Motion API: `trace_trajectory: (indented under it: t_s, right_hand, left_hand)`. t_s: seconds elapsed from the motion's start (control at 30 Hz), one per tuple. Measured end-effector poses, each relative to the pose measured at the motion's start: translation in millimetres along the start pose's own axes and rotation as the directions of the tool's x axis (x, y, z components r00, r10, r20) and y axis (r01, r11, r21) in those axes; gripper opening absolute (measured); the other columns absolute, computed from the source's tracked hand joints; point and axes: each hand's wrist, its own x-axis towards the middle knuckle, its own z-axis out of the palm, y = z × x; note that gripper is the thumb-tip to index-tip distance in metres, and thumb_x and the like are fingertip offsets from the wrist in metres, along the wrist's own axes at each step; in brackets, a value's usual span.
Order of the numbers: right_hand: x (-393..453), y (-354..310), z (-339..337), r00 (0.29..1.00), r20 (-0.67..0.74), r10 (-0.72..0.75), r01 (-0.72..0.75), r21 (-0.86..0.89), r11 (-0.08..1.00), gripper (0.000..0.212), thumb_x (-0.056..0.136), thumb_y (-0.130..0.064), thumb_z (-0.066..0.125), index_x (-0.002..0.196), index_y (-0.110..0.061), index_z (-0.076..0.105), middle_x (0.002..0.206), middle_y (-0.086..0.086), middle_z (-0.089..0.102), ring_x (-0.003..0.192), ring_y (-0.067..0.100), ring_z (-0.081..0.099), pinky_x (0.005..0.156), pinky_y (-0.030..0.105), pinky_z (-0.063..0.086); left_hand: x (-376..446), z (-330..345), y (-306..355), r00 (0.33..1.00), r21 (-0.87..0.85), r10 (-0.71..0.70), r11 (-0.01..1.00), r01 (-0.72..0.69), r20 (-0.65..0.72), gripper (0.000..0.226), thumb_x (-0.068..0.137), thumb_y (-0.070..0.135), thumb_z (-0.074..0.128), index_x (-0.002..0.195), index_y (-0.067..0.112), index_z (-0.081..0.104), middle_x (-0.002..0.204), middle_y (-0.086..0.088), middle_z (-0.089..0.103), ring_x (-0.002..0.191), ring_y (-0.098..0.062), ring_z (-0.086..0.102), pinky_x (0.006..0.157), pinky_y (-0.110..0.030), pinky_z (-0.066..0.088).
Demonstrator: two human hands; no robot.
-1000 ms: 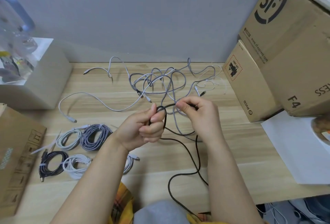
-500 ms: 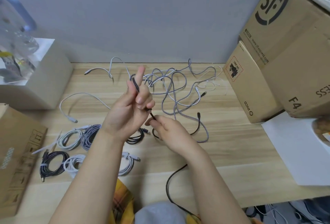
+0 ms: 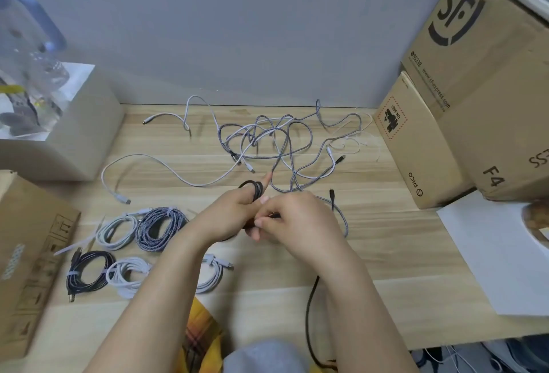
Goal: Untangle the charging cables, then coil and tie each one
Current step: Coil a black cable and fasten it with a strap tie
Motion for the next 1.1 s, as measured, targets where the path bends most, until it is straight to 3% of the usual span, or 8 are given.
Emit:
trace_trajectory:
  t_s: [0.07, 0.17, 0.27, 0.4, 0.57, 0.77, 0.87, 1.1]
  right_hand:
    - [-1, 3, -5, 0.998, -0.056, -0.011, 0.014, 0.041, 0.999, 0.01, 0.082, -0.037, 0.063, 0.079, -0.035, 0.072, 0.062, -0.011, 0.054, 0.071, 0.011, 0.051, 0.059, 0.027, 0.033]
    - [0, 5, -4, 0.984, -0.179, -0.003, 0.039, 0.2, 0.979, 0.008, 0.07, -0.036, 0.076, 0.076, -0.033, 0.071, 0.061, -0.012, 0.059, 0.066, 0.008, 0.057, 0.063, 0.028, 0.041]
    - [5, 16, -5, 0.942, -0.329, 0.067, 0.071, 0.389, 0.919, 0.022, 0.063, -0.032, 0.082, 0.075, -0.03, 0.064, 0.053, -0.013, 0.054, 0.057, 0.007, 0.053, 0.061, 0.033, 0.041]
    - [9, 29, -7, 0.939, -0.345, 0.019, 0.168, 0.503, 0.848, 0.013, 0.084, -0.038, 0.061, 0.085, -0.033, 0.073, 0.063, -0.012, 0.062, 0.064, 0.006, 0.053, 0.063, 0.027, 0.041]
    - [11, 30, 0, 0.986, -0.165, 0.005, 0.093, 0.578, 0.811, 0.025, 0.097, -0.032, 0.047, 0.078, -0.035, 0.063, 0.052, -0.001, 0.029, 0.049, 0.012, 0.026, 0.051, 0.027, 0.023]
    - [12, 28, 13, 0.998, 0.048, 0.034, -0.047, 0.326, 0.944, 0.033, 0.098, -0.037, 0.042, 0.068, -0.023, 0.049, 0.056, -0.003, 0.046, 0.065, 0.022, 0.053, 0.069, 0.036, 0.046]
    - [7, 22, 17, 0.993, 0.118, 0.008, -0.027, 0.167, 0.986, 0.038, 0.097, -0.042, 0.039, 0.081, -0.014, 0.058, 0.064, 0.0, 0.053, 0.078, 0.028, 0.057, 0.074, 0.035, 0.047]
    - [-2, 10, 2, 0.997, 0.078, -0.018, 0.018, -0.003, 1.0, 0.045, 0.091, -0.041, 0.052, 0.055, -0.016, 0.039, 0.053, 0.0, 0.036, 0.06, 0.022, 0.038, 0.048, 0.03, 0.022]
  left_hand:
    - [-6, 0, 8, 0.998, -0.138, -0.009, 0.99, 0.018, 0.066, 0.036, 0.101, 0.009, 0.034, 0.087, 0.006, 0.066, 0.041, 0.002, 0.048, 0.038, -0.009, 0.042, 0.071, -0.018, 0.047]
    - [-11, -2, 22, 0.988, -0.22, -0.01, 0.974, 0.045, 0.154, 0.066, 0.103, 0.024, 0.025, 0.046, 0.022, 0.058, 0.035, 0.003, 0.037, 0.034, -0.01, 0.025, 0.044, -0.02, 0.024]
    - [-16, -5, 14, 0.931, -0.397, 0.127, 0.918, 0.021, 0.343, 0.066, 0.095, 0.056, 0.023, 0.067, 0.019, 0.071, 0.032, 0.008, 0.03, 0.035, -0.013, 0.014, 0.045, -0.028, 0.017]
    - [-17, -11, 12, 0.847, -0.791, 0.459, 0.606, -0.077, 0.269, 0.036, 0.095, 0.041, 0.045, 0.09, 0.014, 0.068, 0.04, 0.007, 0.033, 0.035, -0.009, 0.014, 0.041, -0.018, 0.024]
    - [-14, 2, 39, 0.957, -0.889, 0.288, 0.429, -0.161, -0.034, 0.033, 0.071, 0.037, 0.067, 0.094, 0.015, 0.075, 0.042, 0.012, 0.049, 0.037, 0.0, 0.036, 0.042, -0.012, 0.038]
    - [-3, 1, 40, 0.961, -0.992, 0.249, 0.006, -0.123, -0.118, 0.036, 0.075, -0.003, 0.061, 0.111, -0.007, 0.064, 0.11, -0.012, 0.069, 0.094, -0.019, 0.07, 0.077, -0.03, 0.057]
    - [1, -2, 42, 0.959, -0.955, 0.12, 0.119, -0.272, -0.259, 0.045, 0.078, 0.006, 0.054, 0.122, -0.006, 0.057, 0.112, -0.009, 0.069, 0.099, -0.017, 0.068, 0.079, -0.028, 0.056]
    - [-2, 6, 28, 0.972, -0.499, 0.089, 0.846, -0.189, -0.219, 0.05, 0.099, 0.012, 0.034, 0.146, 0.011, 0.017, 0.092, 0.003, 0.074, 0.085, -0.01, 0.07, 0.08, -0.023, 0.054]
